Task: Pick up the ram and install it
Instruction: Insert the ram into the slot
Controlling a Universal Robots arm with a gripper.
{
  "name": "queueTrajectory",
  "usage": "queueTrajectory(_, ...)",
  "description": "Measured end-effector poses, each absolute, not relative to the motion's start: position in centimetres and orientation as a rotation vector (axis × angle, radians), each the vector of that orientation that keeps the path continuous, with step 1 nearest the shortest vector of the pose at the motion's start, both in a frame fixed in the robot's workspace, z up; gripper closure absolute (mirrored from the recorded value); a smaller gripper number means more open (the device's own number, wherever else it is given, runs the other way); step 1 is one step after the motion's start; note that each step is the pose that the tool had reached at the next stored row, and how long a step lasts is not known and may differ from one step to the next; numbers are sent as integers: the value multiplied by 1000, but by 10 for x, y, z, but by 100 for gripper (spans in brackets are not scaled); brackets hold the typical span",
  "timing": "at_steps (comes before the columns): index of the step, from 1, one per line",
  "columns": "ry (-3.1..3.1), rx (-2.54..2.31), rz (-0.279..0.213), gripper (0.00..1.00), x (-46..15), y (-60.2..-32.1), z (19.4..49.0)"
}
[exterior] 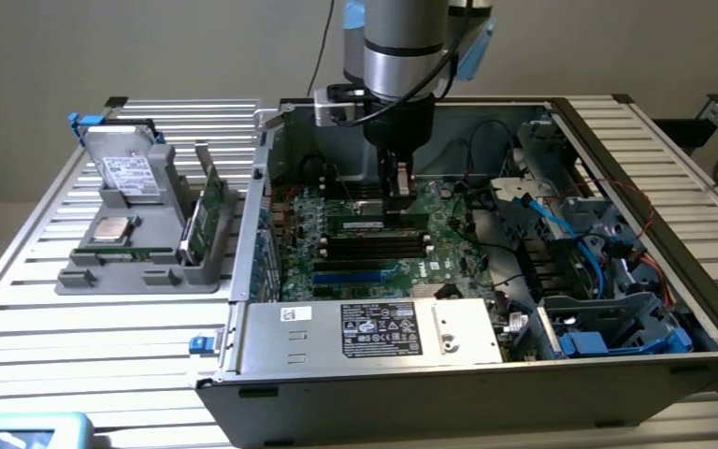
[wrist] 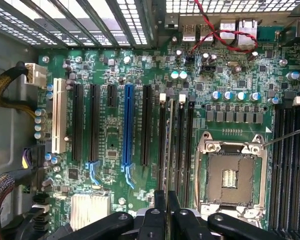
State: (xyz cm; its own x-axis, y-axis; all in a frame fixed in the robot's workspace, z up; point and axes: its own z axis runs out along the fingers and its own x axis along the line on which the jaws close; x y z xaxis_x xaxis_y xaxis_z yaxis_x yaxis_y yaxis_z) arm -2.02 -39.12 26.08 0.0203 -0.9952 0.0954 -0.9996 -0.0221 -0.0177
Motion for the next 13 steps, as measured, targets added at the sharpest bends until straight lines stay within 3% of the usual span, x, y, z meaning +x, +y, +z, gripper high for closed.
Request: queueTrajectory(13, -2164, 2212, 107, 87, -20, -399, 256)
